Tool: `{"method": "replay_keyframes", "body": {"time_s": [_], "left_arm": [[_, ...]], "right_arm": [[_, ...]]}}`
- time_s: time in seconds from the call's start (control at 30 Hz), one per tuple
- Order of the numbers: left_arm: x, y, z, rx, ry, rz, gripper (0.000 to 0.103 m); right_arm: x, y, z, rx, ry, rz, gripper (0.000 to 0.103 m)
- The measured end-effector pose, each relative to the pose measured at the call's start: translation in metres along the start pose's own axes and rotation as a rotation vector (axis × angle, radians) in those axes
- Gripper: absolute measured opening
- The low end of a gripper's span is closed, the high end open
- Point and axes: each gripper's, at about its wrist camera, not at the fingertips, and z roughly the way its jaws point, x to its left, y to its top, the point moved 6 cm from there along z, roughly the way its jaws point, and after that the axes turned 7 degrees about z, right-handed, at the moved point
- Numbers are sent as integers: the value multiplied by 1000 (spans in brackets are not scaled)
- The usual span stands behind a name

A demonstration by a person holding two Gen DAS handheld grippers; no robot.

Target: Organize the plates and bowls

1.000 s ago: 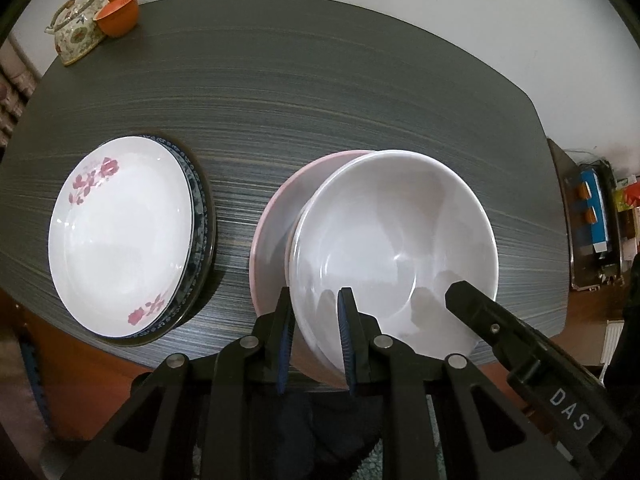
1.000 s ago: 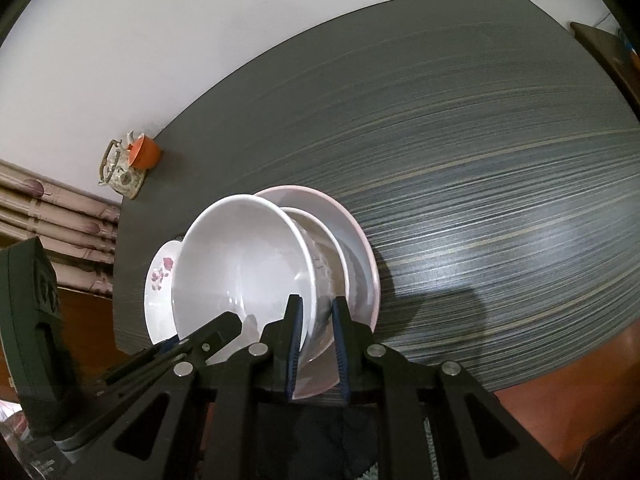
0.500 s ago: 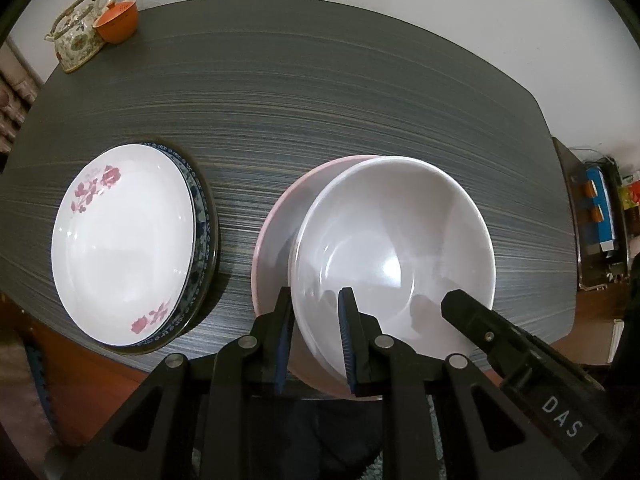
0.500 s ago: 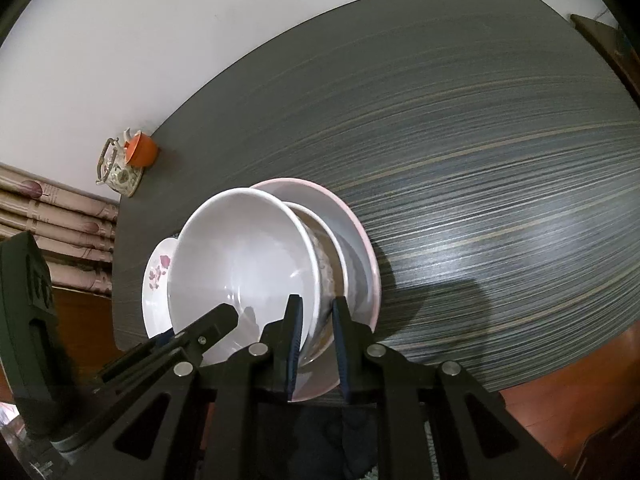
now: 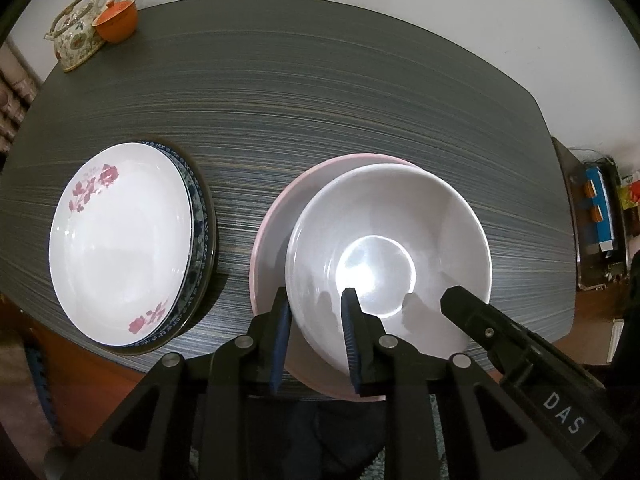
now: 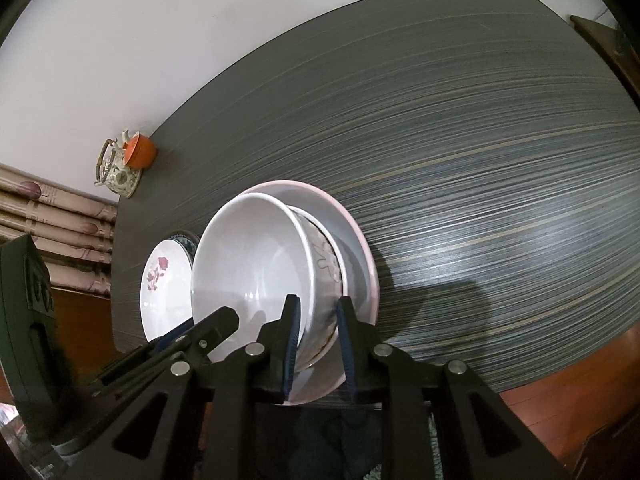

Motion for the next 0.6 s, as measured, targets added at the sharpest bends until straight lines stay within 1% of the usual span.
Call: {"method": "replay_keyframes", "body": {"time_s": [0.13,0.4,0.43,0.6], "left_arm": [[2,0,-1,-2,-5,0,21],[9,2,-3,-2,-46,-18,21],[11,2,-4,-5,-49,-19,23],[18,2,-8,-17,-70,-28,23]], "right_arm": [[1,1,2,1,-3,1,21],[2,0,3,5,-6,9,21],[3,0,3,5,-7,6,21],[2,1,5,9,-8,6,21]]}}
